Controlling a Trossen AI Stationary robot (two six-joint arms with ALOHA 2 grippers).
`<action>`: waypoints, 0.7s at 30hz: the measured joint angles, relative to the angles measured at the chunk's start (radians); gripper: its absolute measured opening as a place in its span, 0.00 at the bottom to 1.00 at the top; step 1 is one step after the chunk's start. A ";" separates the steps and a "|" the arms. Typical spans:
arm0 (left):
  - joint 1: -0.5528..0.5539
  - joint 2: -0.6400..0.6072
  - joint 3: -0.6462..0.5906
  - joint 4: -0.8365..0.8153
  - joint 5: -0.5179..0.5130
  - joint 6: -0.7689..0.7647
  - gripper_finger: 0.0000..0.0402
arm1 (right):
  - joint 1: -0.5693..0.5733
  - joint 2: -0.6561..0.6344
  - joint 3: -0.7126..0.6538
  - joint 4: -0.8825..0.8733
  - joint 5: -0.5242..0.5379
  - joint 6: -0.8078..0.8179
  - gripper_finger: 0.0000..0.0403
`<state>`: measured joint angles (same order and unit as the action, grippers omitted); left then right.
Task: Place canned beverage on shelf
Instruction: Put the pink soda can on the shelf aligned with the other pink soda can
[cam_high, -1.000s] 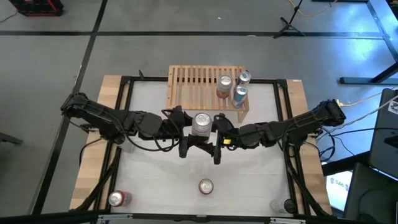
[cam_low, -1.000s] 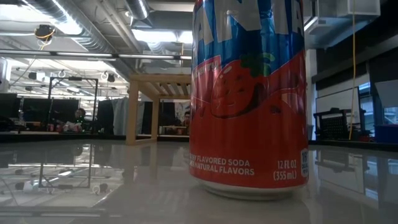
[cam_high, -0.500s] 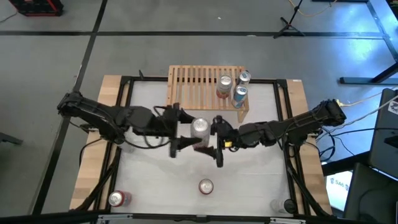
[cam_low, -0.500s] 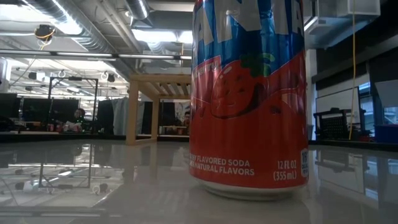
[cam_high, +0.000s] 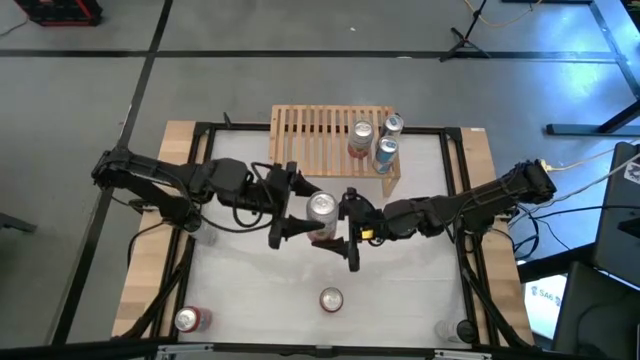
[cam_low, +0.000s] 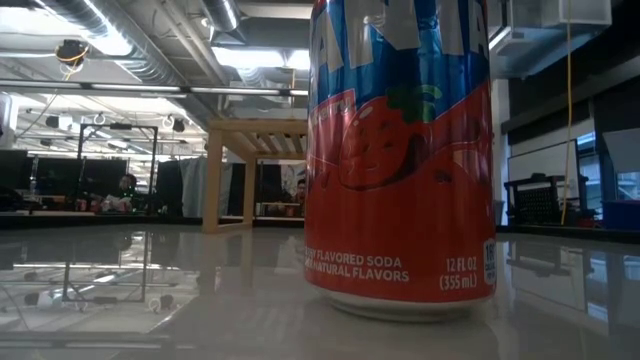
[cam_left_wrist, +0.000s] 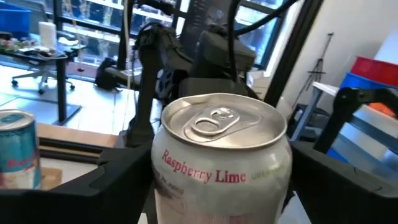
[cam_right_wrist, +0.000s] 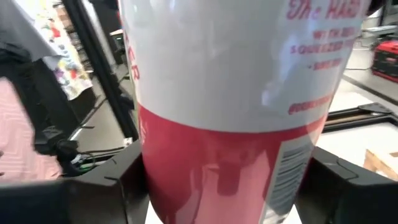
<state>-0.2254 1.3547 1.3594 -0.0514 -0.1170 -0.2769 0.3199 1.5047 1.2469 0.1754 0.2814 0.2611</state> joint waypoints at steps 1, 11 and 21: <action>0.001 0.003 0.000 0.000 -0.003 0.000 0.85 | -0.001 0.000 0.000 0.000 0.011 0.001 0.68; 0.016 0.028 -0.001 0.018 0.001 0.000 0.74 | -0.013 0.002 0.001 0.015 0.016 -0.006 0.68; 0.060 0.025 -0.005 0.001 0.017 0.025 0.67 | 0.010 -0.117 0.007 -0.118 -0.016 0.016 0.94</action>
<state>-0.1649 1.3796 1.3540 -0.0500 -0.1001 -0.2517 0.3294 1.3874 1.2541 0.0576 0.2655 0.2776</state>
